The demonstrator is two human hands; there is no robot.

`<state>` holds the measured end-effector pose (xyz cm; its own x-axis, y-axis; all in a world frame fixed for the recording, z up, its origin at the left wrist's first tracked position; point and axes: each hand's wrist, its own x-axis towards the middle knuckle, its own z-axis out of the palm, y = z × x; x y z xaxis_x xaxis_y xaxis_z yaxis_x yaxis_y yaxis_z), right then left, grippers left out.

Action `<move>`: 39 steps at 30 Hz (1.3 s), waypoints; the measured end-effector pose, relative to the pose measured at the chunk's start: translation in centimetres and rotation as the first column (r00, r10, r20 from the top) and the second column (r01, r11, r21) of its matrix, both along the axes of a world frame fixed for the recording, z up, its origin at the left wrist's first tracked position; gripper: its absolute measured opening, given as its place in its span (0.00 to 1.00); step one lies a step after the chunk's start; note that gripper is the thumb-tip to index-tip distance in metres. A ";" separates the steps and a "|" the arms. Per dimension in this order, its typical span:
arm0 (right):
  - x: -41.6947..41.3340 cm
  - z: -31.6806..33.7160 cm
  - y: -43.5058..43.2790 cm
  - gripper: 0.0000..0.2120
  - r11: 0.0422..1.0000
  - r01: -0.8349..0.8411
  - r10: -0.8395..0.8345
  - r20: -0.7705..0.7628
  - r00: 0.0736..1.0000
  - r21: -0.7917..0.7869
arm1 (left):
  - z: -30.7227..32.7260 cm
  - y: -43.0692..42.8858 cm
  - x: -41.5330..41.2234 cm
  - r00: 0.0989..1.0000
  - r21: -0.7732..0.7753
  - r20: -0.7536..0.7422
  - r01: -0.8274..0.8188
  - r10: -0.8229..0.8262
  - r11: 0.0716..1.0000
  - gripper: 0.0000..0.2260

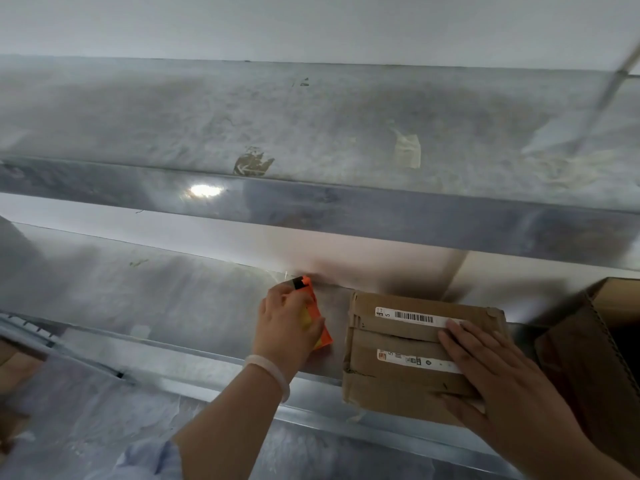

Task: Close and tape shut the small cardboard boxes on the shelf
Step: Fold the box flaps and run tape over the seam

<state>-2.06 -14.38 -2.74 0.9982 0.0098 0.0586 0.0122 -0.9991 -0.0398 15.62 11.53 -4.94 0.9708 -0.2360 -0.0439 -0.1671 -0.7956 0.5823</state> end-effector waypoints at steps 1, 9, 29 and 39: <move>0.0 0.0 0.0 0.37 1.000 0.002 -0.002 -0.001 1.000 0.001 | 0.1 -0.1 -0.3 0.998 -0.037 -0.009 -0.058 0.058 0.998 0.22; 0.1 0.2 0.1 0.38 1.000 0.008 -0.008 -0.031 0.999 0.003 | -0.5 0.9 -1.0 0.858 -0.244 -0.441 -0.396 0.263 0.885 0.18; 0.1 0.8 0.6 0.37 0.997 0.065 -0.066 -0.017 0.998 -0.048 | 9.6 3.5 -2.8 0.952 -0.618 -0.296 -0.129 -0.077 0.775 0.28; 0.3 1.2 0.8 0.34 0.995 0.061 -0.066 -0.067 0.996 -0.073 | 10.8 0.4 -6.6 0.778 -0.871 -0.446 -0.263 -0.442 0.416 0.20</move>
